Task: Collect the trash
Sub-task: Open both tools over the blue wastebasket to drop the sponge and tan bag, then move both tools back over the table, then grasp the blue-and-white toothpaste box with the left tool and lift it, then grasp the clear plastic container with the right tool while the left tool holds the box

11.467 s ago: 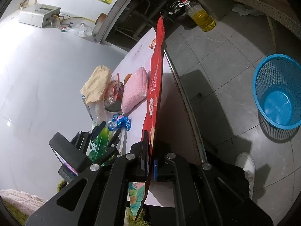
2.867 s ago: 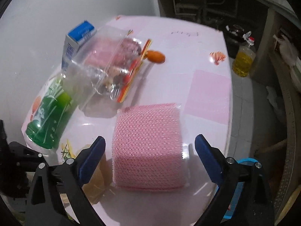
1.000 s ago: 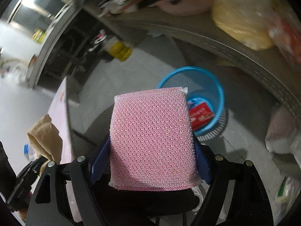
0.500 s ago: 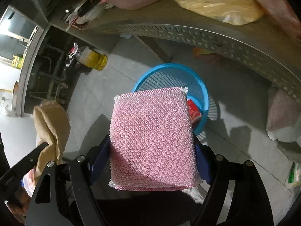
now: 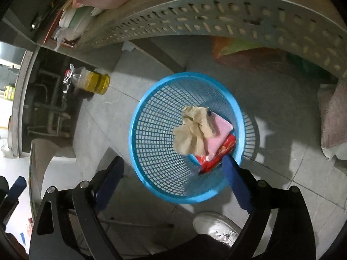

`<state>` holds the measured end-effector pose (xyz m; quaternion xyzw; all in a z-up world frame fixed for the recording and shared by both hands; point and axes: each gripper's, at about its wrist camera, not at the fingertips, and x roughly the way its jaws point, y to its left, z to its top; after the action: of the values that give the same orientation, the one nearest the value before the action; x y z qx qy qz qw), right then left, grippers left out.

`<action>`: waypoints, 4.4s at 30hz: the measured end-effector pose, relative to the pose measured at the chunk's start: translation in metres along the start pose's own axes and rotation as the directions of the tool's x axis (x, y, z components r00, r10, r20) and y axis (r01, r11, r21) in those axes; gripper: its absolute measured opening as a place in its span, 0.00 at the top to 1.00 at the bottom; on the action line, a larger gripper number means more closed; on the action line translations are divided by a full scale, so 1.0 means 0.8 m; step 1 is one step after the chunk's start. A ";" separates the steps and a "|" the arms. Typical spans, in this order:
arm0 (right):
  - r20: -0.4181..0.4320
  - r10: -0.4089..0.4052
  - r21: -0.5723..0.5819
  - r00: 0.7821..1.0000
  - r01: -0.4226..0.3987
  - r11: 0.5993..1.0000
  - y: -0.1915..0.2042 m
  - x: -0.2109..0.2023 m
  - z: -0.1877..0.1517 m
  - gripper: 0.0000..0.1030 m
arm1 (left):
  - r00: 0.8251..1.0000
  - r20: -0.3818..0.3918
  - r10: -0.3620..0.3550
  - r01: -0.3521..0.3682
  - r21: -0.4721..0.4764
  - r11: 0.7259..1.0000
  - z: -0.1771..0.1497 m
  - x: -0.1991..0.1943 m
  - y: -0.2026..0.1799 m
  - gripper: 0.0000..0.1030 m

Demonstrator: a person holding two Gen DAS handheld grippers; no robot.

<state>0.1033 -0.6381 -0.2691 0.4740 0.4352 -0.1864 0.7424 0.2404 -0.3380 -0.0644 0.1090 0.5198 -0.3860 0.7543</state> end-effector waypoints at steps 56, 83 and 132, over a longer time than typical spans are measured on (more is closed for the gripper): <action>0.018 0.292 -0.806 0.956 -0.159 0.570 0.350 -0.255 -0.231 0.06 | 0.867 0.447 0.220 -0.098 -0.280 0.955 -0.340 -0.393 0.150 0.08; -0.258 0.263 -0.858 0.930 -0.346 0.381 0.406 -0.227 -0.355 0.06 | 0.809 0.462 0.363 -0.311 -0.187 0.932 -0.351 -0.435 0.297 0.10; -0.165 0.308 -0.974 0.937 -0.205 0.101 0.489 -0.227 -0.402 0.06 | 0.707 0.399 0.584 -0.480 -0.336 0.811 -0.336 -0.487 0.351 0.51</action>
<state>0.1218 -0.1958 0.0371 -0.0617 0.3317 0.2532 0.9067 0.1845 0.1872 0.0898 0.0756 0.2968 -0.1091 0.9457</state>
